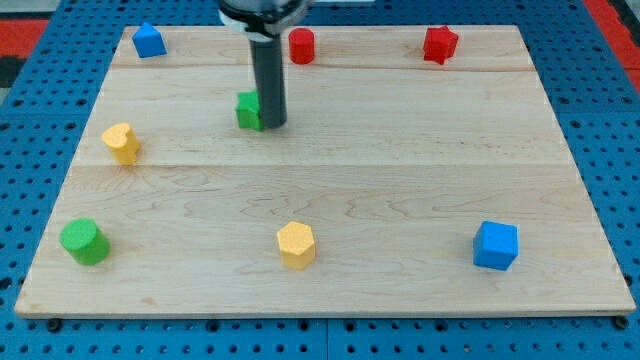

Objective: Place green star diagonal to the triangle

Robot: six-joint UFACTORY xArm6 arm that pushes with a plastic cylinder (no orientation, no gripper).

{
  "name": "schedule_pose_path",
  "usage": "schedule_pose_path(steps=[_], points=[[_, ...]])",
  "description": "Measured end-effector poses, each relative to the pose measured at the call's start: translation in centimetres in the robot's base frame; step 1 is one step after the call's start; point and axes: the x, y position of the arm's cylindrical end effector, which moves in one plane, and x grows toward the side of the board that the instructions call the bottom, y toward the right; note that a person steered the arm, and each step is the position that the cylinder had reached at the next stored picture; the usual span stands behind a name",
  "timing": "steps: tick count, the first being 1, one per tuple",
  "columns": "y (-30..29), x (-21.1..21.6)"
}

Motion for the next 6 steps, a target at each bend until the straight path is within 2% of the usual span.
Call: schedule_pose_path(steps=[1,2,3,4,6], points=[[-4.2,-2.9],[-6.0,-7.0],[-5.1,-11.0],[-8.2,-13.0],[-14.4,-13.9]])
